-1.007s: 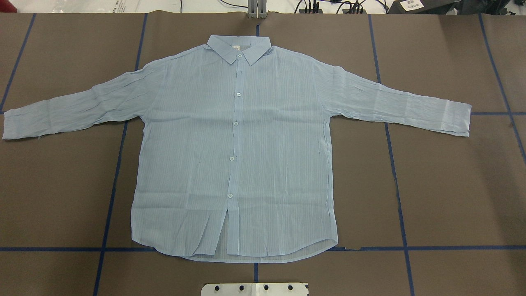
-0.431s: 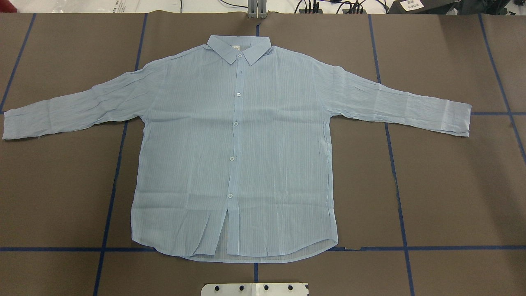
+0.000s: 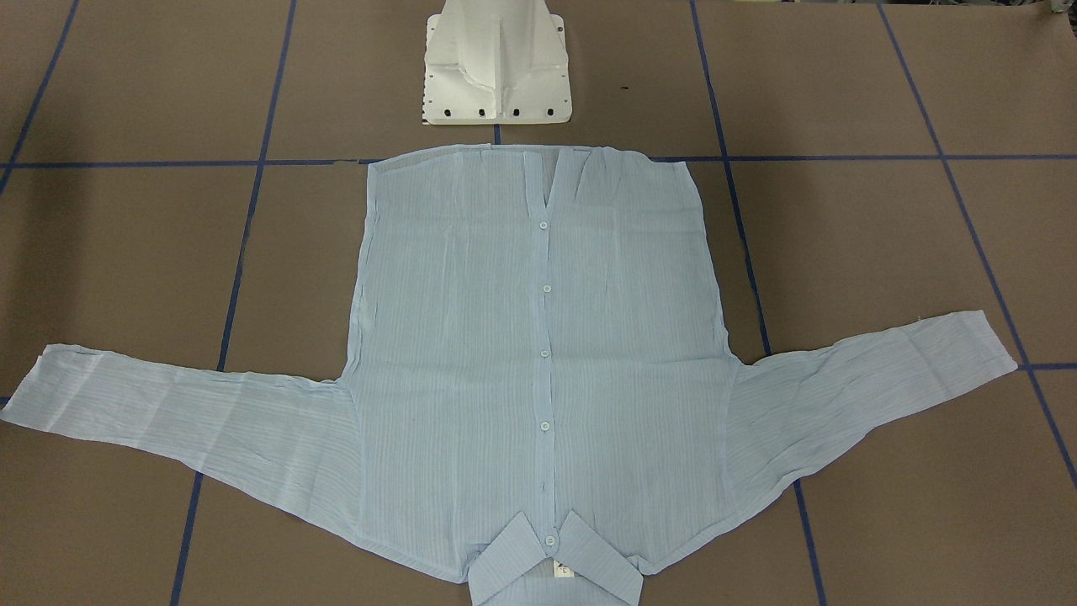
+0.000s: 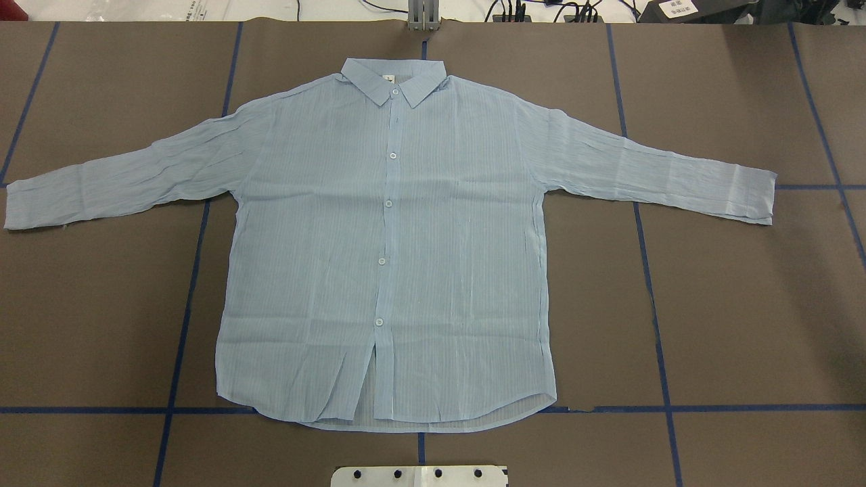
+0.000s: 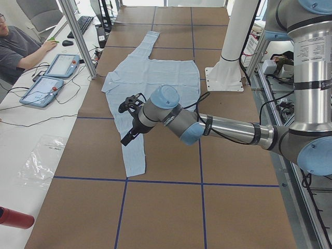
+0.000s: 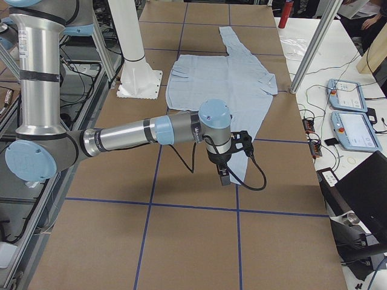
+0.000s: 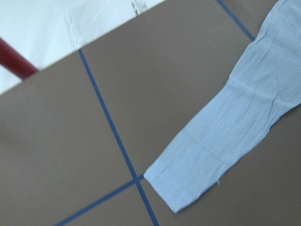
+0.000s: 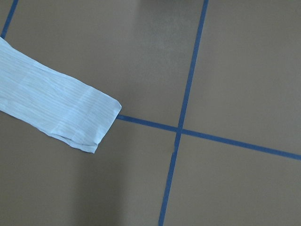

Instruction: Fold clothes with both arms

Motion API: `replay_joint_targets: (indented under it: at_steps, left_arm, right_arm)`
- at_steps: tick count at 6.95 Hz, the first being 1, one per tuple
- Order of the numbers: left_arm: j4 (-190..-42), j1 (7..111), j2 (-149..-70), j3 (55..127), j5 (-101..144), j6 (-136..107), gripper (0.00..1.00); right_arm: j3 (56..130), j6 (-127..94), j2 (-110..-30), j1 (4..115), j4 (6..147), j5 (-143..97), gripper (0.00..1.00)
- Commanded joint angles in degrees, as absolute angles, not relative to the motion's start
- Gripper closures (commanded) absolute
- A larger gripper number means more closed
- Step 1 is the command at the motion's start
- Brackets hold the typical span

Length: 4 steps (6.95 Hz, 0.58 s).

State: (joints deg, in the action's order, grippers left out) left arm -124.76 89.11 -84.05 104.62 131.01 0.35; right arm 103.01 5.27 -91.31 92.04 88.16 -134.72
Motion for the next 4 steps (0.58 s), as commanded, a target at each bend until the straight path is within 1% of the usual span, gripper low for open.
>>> replay_joint_targets:
  at_steps: [1, 2, 4]
  left_arm:
    - [-127.4, 89.1, -85.8, 100.9, 134.4, -1.0, 0.00]
    - [-127.6, 89.1, -85.6, 100.9, 135.5, -1.0, 0.00]
    - [-129.2, 89.1, -85.3, 100.8, 135.8, -1.1, 0.00]
  right_arm:
    - [84.1, 1.3, -86.2, 89.9, 63.6, -141.7, 0.00]
    - [80.9, -12.2, -85.3, 85.4, 53.6, -140.9, 0.00]
    - [76.7, -31.9, -85.1, 74.8, 37.9, -129.9, 0.00]
